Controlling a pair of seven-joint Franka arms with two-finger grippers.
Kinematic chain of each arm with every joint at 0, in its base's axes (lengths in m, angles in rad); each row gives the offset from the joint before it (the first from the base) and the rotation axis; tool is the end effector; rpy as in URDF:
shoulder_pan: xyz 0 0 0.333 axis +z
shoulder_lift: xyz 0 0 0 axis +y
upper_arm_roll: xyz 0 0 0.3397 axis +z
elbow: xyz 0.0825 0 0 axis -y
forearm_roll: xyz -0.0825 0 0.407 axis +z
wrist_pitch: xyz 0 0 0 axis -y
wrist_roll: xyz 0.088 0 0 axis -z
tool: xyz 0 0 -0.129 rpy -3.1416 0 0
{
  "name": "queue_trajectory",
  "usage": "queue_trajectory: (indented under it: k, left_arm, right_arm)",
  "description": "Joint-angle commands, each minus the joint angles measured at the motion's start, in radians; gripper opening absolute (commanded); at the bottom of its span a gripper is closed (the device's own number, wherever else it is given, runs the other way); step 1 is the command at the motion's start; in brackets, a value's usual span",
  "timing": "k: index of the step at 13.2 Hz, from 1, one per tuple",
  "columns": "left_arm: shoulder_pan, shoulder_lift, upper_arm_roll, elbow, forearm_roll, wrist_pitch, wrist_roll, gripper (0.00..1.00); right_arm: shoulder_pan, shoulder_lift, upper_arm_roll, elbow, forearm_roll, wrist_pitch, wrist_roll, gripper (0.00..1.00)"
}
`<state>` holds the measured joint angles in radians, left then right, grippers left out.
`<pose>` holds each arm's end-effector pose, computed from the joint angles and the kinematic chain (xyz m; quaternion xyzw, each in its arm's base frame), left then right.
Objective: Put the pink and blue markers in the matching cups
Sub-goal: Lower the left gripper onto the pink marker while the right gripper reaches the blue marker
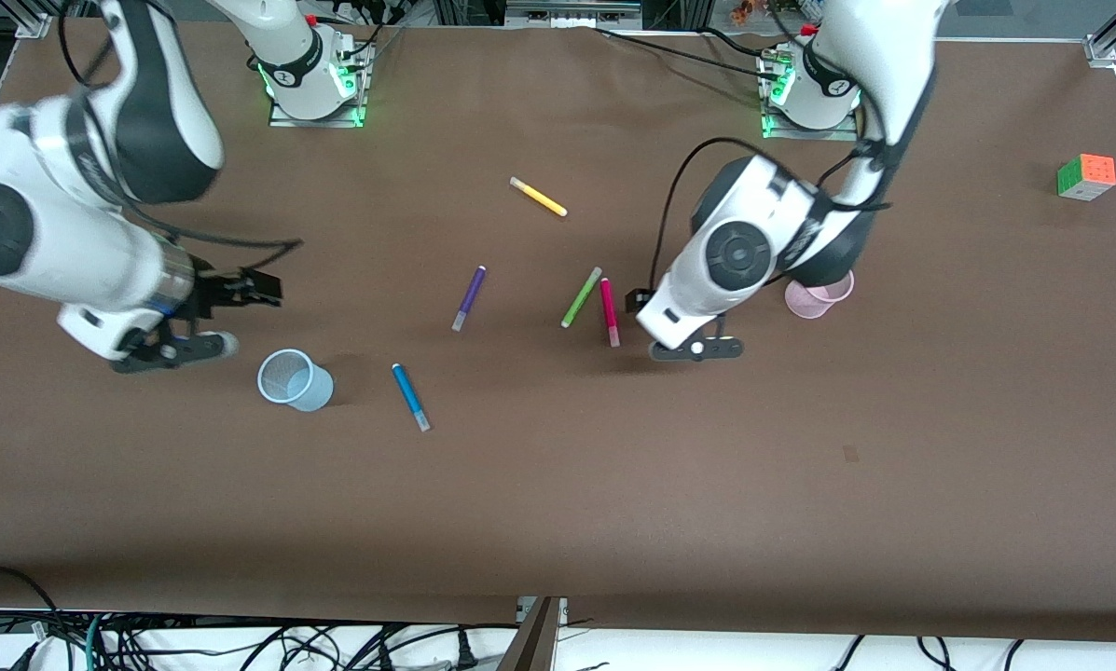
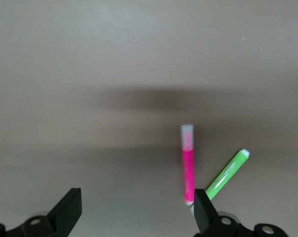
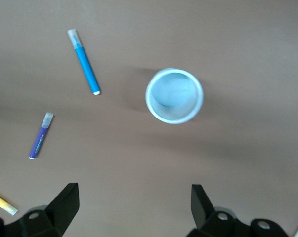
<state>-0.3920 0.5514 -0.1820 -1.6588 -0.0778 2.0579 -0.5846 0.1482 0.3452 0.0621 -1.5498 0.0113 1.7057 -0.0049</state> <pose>0.5848 -0.3704 0.2677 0.9934 0.0356 -0.1048 0.0284 0.6527 0.1361 0.4305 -0.9899 -0.1048 0.0953 0.0064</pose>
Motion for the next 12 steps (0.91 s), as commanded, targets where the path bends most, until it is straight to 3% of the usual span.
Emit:
queue_trajectory:
  k: [1, 8, 12]
  left_arm:
    - [-0.054, 0.082, 0.015, 0.024, 0.001, 0.1, -0.049, 1.0]
    - [-0.123, 0.2, 0.018, 0.024, 0.104, 0.244, -0.171, 1.0]
    - [-0.128, 0.209, 0.016, 0.022, 0.119, 0.269, -0.208, 1.0]
  right_arm:
    - [0.042, 0.063, -0.004, 0.028, 0.003, 0.055, 0.002, 1.0]
    - [0.113, 0.234, -0.004, 0.028, 0.001, 0.294, 0.017, 1.0]
    - [0.12, 0.317, -0.004, 0.028, 0.004, 0.452, 0.003, 1.0]
